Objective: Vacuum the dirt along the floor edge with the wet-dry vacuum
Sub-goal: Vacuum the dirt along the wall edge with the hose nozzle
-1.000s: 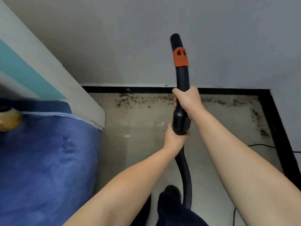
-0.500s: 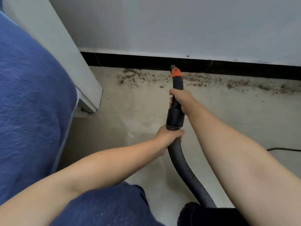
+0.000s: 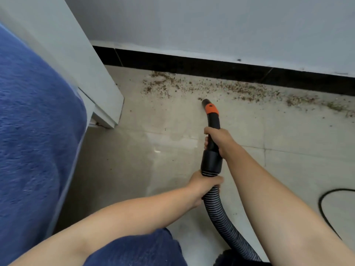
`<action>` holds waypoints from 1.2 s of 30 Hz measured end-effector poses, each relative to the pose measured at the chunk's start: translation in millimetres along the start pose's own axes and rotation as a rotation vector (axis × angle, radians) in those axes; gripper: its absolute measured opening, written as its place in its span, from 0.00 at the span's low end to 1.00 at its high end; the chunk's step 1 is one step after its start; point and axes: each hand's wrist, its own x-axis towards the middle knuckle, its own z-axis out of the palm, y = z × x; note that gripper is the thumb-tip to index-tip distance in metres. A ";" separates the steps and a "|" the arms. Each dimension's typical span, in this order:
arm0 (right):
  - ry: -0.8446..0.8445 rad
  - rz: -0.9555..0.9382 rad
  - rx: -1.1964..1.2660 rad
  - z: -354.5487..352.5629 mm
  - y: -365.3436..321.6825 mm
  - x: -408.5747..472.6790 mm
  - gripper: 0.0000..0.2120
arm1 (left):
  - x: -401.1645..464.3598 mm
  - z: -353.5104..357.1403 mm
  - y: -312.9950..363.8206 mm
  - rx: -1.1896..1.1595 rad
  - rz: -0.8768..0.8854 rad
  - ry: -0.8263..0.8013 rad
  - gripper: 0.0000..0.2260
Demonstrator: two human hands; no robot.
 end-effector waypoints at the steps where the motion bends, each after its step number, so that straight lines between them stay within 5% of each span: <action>1: -0.007 0.002 -0.011 2.9 0.0 0.4 0.05 | -0.1 -1.1 -0.9 -0.016 -0.006 0.003 0.04; 16: -0.104 -0.049 -0.203 85.0 -10.6 7.1 0.08 | -5.3 -38.8 9.1 -0.314 0.029 0.203 0.13; 25: -0.249 -0.045 -0.379 142.1 -1.5 -3.3 0.11 | -21.3 -77.8 8.1 -0.365 0.012 0.218 0.05; 32: -0.057 -0.047 -0.280 101.3 0.4 -4.2 0.08 | -21.9 -62.4 1.8 -0.230 -0.028 0.103 0.08; 36: -0.114 -0.009 -0.348 83.7 6.8 -20.5 0.07 | -31.8 -44.8 -9.9 -0.260 -0.074 0.054 0.08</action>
